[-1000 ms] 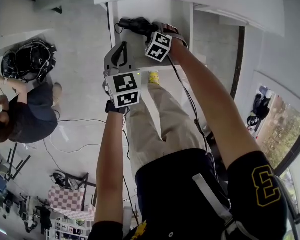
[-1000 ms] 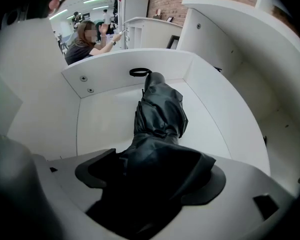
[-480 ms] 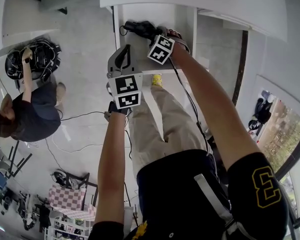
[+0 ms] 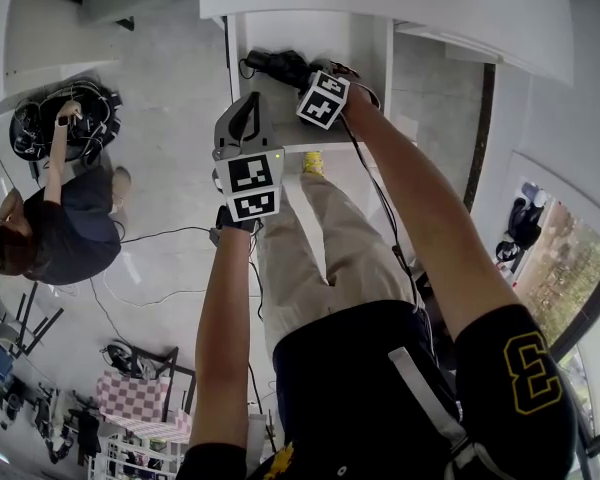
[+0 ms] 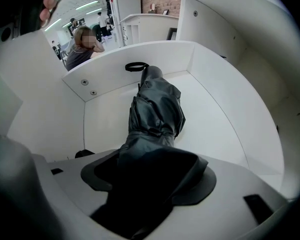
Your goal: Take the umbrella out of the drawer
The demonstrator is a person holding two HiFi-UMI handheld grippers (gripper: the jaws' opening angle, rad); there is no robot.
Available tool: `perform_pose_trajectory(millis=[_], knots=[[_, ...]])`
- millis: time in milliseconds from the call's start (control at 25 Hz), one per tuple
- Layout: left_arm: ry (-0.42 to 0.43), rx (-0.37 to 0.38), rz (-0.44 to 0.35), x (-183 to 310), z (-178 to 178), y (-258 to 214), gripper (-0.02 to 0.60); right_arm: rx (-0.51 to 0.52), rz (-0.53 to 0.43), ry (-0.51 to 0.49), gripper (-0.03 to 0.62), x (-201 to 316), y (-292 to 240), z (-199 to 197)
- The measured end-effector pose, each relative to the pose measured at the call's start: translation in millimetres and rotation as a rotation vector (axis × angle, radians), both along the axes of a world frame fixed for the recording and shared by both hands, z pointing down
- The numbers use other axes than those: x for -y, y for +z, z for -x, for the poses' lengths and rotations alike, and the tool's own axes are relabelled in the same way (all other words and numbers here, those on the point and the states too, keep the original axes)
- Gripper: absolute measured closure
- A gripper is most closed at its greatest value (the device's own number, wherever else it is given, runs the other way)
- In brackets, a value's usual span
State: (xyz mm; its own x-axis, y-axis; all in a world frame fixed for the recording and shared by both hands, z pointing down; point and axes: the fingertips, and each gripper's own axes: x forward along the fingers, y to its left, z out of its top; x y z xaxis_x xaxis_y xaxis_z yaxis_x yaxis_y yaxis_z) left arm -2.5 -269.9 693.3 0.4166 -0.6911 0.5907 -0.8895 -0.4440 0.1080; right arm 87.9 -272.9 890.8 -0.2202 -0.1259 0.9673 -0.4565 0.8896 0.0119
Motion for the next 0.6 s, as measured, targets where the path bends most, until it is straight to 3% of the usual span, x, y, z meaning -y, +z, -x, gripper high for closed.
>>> perform_pose_trajectory(millis=[600], knots=[[0.014,-0.018,-0.017,-1.2,-2.8,-3.1,0.561,-0.02,0.051,0.016,0.315,-5.0,0.5,-1.6]])
